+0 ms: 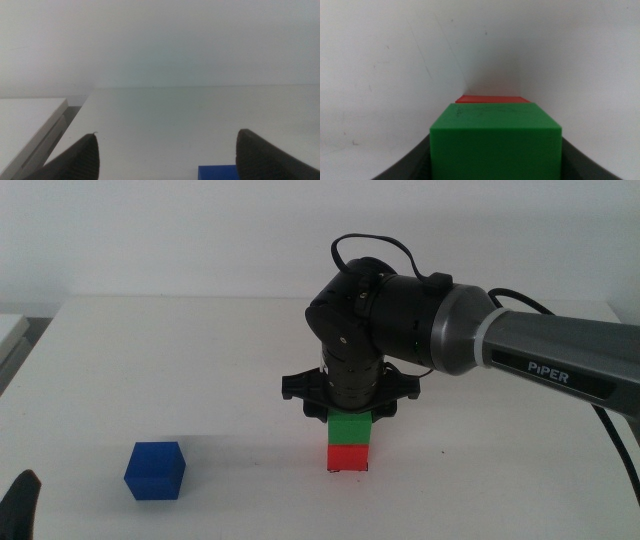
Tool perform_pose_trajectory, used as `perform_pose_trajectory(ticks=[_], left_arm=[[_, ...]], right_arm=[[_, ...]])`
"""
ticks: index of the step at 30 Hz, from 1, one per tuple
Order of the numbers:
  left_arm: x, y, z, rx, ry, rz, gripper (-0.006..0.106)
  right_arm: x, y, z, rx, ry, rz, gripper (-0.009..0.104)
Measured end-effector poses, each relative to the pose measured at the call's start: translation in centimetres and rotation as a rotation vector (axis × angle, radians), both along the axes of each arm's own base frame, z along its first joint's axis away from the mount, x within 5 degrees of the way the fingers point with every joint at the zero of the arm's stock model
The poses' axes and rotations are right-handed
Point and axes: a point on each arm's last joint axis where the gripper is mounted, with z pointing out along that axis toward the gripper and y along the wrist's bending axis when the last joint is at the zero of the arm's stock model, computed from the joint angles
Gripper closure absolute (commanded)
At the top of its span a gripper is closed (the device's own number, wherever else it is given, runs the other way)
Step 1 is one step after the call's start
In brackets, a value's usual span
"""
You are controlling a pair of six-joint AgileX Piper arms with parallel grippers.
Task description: Stack red cubes first, then green, then blue cubes in a specific spot.
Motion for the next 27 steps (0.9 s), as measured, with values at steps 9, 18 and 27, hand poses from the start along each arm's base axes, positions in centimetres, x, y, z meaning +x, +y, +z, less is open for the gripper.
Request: perform_pose_trajectory(ticks=[9,18,27], left_arm=[[0.0,0.0,0.0,0.0,0.0,0.0,0.008],[0.0,0.0,0.0,0.0,0.0,0.0,0.008],[0.0,0.0,0.0,0.0,0.0,0.0,0.008]], right_arm=[[0.0,0.0,0.0,0.006,0.001,-0.015,0.043],[-0.3,-0.3,0.7,-0.007,0.004,0.0,0.003],[-6.6,-7.2,13.7,0.116,-0.28,0.225,0.003]])
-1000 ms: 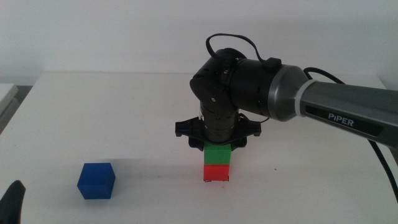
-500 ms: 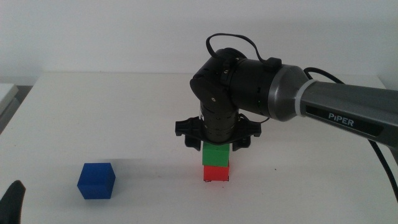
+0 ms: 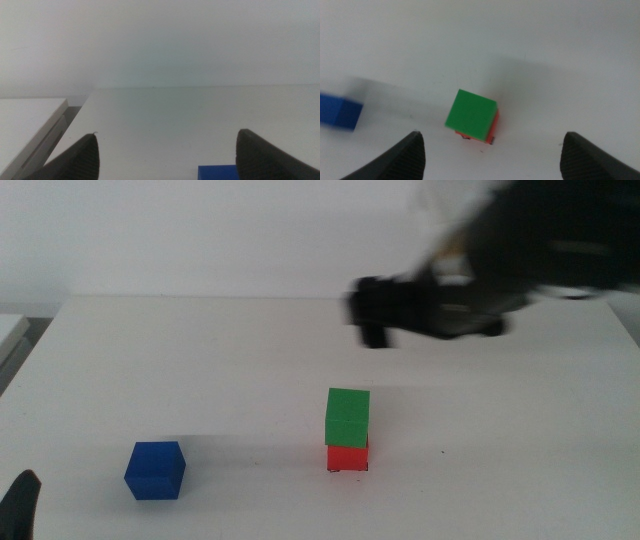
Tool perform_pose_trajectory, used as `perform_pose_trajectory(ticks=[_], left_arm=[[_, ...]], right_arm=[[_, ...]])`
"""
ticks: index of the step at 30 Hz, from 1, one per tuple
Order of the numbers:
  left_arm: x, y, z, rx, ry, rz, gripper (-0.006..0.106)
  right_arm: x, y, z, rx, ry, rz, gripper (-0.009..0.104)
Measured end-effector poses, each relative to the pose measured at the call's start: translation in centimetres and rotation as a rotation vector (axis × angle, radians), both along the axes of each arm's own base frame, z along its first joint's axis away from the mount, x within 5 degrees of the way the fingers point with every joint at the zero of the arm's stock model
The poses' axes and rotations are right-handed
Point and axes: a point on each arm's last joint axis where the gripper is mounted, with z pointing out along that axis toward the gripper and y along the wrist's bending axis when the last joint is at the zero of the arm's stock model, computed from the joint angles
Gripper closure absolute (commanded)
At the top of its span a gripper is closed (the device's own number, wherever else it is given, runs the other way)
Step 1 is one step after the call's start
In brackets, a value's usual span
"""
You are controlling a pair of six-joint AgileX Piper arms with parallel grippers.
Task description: Stack red cubes first, then green, then blue cubes in a specific spot.
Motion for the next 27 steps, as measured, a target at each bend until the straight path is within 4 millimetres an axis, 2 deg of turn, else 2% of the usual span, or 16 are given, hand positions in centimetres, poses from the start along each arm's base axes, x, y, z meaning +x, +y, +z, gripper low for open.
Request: perform_pose_trajectory(ticks=[1,3,8,12,17,27], left_arm=[[0.0,0.0,0.0,0.0,0.0,0.0,0.008],[0.0,0.0,0.0,0.0,0.0,0.0,0.008],[0.0,0.0,0.0,0.0,0.0,0.0,0.008],[0.0,0.0,0.0,0.0,0.0,0.0,0.008],[0.0,0.0,0.0,0.0,0.0,0.0,0.008],[0.0,0.0,0.0,0.0,0.0,0.0,0.008]], right_arm=[[-1.3,-1.4,1.1,0.019,-0.05,0.039,0.003],[-4.2,-3.9,1.7,0.043,-0.131,0.146,0.003],[-10.4,-8.9,0.1,0.093,-0.269,0.369,0.003],[-13.6,-12.0,-0.4,0.135,-0.395,0.419,0.003],[-14.9,-13.1,0.3,0.191,-0.47,0.424,0.003],[-15.0,-13.2,0.4,0.21,-0.474,0.423,0.003]])
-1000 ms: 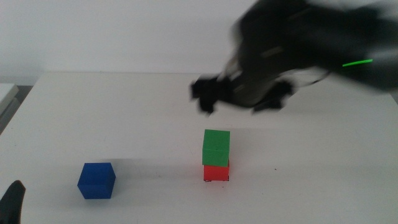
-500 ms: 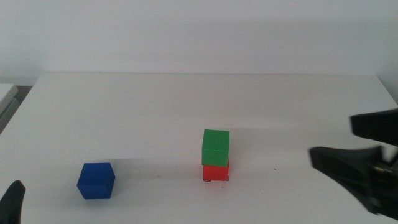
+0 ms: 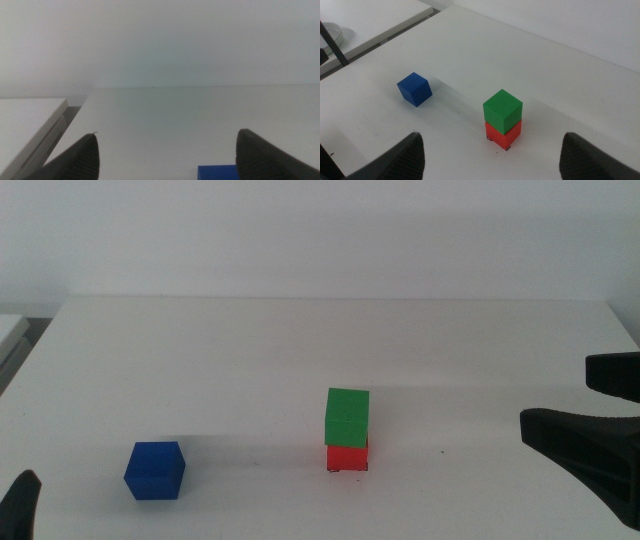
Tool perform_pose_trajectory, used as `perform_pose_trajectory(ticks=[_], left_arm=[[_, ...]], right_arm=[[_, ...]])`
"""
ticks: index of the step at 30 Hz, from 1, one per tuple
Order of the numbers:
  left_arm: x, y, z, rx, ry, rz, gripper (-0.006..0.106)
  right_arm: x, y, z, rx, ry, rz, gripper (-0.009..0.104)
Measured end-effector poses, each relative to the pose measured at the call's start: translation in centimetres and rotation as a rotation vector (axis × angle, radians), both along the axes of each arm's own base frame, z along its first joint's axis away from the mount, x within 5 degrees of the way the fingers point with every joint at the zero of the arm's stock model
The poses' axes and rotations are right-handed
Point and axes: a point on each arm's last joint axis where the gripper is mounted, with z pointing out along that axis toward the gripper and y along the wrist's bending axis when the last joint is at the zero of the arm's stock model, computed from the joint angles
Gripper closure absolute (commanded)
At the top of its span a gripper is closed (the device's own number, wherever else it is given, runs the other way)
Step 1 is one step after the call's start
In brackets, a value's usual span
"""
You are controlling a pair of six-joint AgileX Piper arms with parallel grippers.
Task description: Stack red cubes first, then green, then blue cubes in a specific spot.
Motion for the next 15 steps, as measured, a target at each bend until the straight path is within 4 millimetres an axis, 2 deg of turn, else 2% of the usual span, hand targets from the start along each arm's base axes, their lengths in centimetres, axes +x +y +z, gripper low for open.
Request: perform_pose_trajectory(ticks=[3,5,9,12,15], left_arm=[[0.0,0.0,0.9,-0.002,0.031,0.001,0.008],[0.4,0.0,4.0,-0.005,0.091,0.003,0.008],[2.2,-0.3,11.9,-0.047,0.316,-0.01,0.008],[4.0,-0.7,15.8,-0.08,0.553,-0.039,0.008],[6.8,-1.1,17.9,-0.08,0.787,-0.057,0.008]], right_arm=[[0.0,0.0,0.0,0.001,-0.001,0.0,0.003],[0.0,0.0,0.0,0.001,-0.001,0.0,0.003],[0.0,0.0,0.0,0.001,-0.001,0.0,0.003],[0.0,0.0,0.0,0.001,-0.001,0.0,0.003],[0.0,0.0,0.0,0.001,-0.001,0.0,0.003]])
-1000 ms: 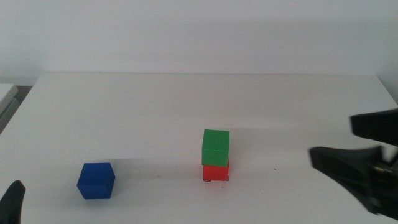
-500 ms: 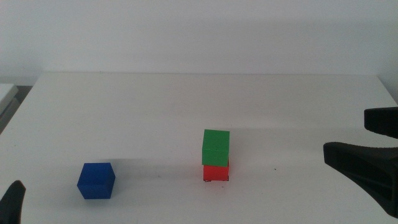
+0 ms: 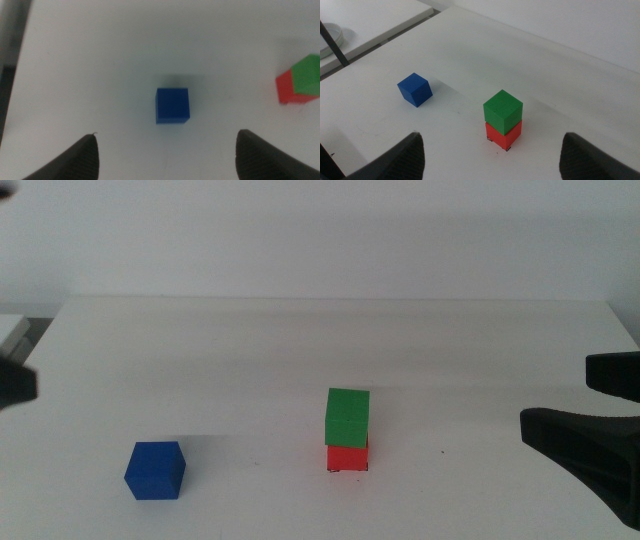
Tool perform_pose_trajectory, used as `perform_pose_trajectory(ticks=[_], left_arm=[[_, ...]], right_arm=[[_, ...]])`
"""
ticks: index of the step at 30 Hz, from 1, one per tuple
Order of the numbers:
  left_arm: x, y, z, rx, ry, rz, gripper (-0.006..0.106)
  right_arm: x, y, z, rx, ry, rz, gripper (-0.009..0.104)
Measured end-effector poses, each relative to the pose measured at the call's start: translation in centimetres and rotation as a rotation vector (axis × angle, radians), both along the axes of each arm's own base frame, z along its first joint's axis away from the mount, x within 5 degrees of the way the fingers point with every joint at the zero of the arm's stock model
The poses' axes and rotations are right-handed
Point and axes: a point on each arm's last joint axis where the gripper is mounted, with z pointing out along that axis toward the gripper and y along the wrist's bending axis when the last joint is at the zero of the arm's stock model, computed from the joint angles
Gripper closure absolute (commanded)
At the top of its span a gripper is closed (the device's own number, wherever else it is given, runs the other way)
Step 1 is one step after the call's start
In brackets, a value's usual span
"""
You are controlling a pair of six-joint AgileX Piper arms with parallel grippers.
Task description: Stack red cubes first, then green, then blue cubes in a specific spot.
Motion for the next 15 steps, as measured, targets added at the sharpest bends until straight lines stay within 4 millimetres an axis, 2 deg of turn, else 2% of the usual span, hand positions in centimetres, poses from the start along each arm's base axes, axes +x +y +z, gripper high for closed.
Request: perform_pose_trajectory(ticks=[3,7,11,15], left_arm=[[3.3,-0.5,-0.2,0.01,0.119,-0.043,0.008],[7.1,-2.0,-2.5,0.045,0.277,-0.098,0.008],[9.0,-3.5,-4.6,0.11,0.383,-0.108,0.008],[11.0,-4.1,-6.5,0.13,0.432,-0.104,0.008]], right_arm=[[0.0,0.0,0.0,0.0,0.0,0.0,0.003],[0.0,0.0,0.0,0.0,0.0,0.0,0.003],[0.0,0.0,0.0,0.0,0.0,0.0,0.003],[0.0,0.0,0.0,0.0,0.0,0.0,0.003]])
